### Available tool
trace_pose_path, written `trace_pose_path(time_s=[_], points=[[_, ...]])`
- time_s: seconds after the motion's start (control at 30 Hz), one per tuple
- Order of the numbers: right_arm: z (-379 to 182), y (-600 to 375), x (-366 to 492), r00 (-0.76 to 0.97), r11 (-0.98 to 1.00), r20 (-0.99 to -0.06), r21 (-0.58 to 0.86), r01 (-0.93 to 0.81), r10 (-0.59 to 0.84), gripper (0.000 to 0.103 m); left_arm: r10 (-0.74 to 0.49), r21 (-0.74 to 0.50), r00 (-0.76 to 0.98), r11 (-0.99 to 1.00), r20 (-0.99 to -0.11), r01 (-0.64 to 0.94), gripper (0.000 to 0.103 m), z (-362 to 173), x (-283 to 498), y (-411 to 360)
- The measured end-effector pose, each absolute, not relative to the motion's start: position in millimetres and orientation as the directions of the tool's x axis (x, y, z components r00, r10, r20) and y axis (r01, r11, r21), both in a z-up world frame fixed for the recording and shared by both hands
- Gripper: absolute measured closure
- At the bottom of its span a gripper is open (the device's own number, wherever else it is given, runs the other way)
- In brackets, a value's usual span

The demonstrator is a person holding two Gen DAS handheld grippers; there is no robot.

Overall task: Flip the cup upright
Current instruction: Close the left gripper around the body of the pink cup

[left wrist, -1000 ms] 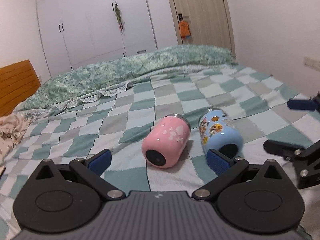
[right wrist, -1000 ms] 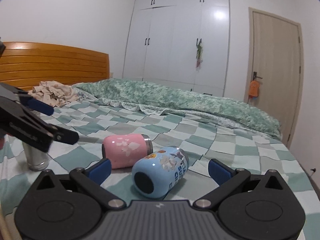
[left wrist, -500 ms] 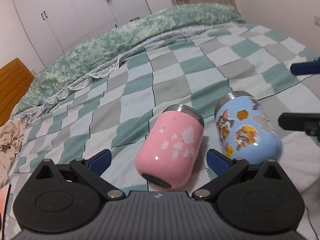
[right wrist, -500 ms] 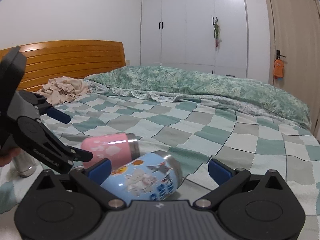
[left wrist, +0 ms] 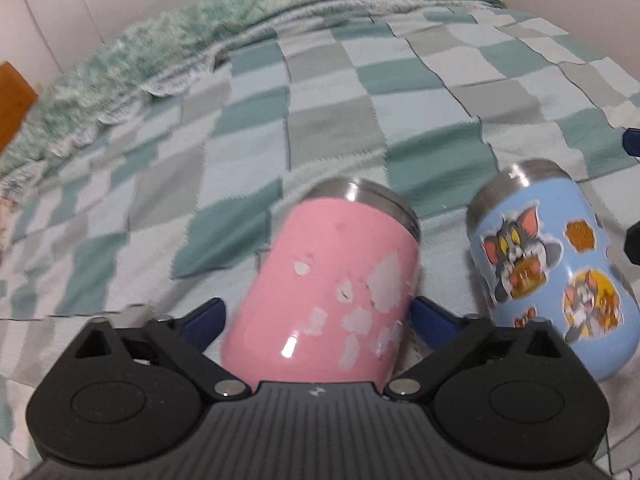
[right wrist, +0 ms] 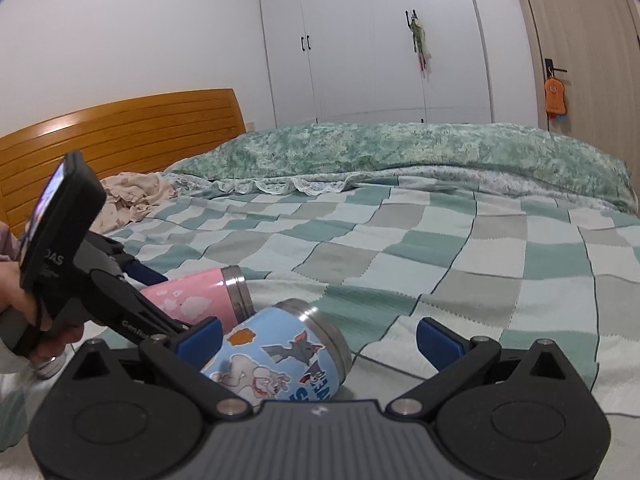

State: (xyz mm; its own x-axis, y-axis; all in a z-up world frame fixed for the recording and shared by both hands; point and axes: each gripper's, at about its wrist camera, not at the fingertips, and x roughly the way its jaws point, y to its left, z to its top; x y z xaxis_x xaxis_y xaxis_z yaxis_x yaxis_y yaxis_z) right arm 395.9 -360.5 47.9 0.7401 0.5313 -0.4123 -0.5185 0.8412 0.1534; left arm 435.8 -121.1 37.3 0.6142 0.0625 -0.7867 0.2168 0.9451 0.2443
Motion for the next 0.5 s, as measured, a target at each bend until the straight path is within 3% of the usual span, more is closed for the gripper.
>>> trace_pose_path(time_s=[0.5], points=[[43.9, -345.5, 379.6, 0.750, 0.846, -0.412, 0.115, -0.521, 0.517, 0.000, 0.077, 0.277, 0.649, 0.937, -0.757, 0.213, 0.008, 29.9, 430.7, -121.4]])
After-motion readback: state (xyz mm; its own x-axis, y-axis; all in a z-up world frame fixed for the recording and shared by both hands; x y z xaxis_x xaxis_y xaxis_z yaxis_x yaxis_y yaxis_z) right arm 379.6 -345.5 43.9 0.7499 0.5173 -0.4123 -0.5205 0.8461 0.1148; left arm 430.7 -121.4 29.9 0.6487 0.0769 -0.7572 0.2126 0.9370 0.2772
